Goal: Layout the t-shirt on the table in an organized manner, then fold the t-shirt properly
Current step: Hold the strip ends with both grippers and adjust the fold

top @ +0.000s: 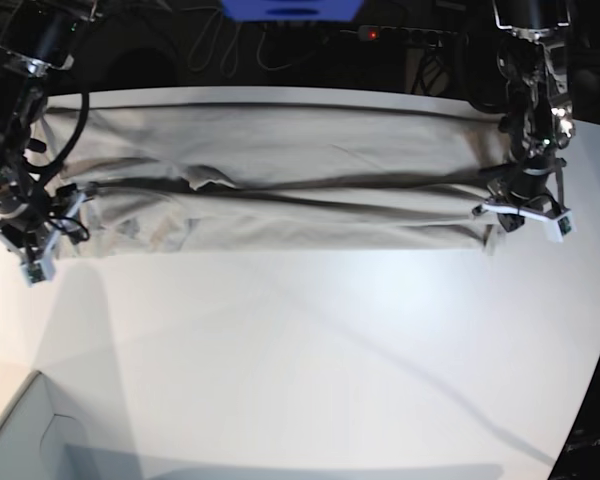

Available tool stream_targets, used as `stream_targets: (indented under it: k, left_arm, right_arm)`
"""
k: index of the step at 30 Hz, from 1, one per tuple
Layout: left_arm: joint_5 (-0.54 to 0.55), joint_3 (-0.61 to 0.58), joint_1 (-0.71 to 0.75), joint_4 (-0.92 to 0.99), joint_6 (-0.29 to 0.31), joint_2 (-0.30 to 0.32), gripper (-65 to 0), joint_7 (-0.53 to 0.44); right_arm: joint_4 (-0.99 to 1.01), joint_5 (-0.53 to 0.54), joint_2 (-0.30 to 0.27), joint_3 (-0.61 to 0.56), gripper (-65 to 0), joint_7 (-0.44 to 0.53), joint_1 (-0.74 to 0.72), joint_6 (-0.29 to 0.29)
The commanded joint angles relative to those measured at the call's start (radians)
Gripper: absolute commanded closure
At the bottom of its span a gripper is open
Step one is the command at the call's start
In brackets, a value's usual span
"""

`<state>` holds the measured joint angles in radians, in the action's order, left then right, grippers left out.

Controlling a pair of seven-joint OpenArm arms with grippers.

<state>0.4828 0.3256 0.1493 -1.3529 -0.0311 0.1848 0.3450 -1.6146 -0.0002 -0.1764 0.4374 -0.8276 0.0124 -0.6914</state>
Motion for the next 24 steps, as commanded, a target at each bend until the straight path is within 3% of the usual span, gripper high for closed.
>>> stream_targets:
  k: [1,6,14,24]
  left_arm:
    - [0.001,0.002,-0.014,-0.02,0.001,0.011,0.0,-0.024]
    - [0.001,0.002,-0.014,-0.02,0.001,0.011,0.0,-0.022]
    - [0.001,0.002,-0.012,-0.02,0.001,0.012,0.0,-0.022]
    - [0.001,0.0,-0.014,-0.018,0.001,0.011,0.0,-0.025]
  right_arm:
    - [-0.016,0.009,-0.008,-0.025,-30.3,0.009,-0.009,-0.007]
    - [0.01,0.006,-0.008,-0.105,-30.6,0.015,-0.021,-0.007]
    - [0.208,-0.027,-0.045,-0.05,-30.7,0.02,-0.144,-0.007]
    - [0.224,-0.025,-0.064,-0.03,-30.7,0.02,-0.148,-0.007]
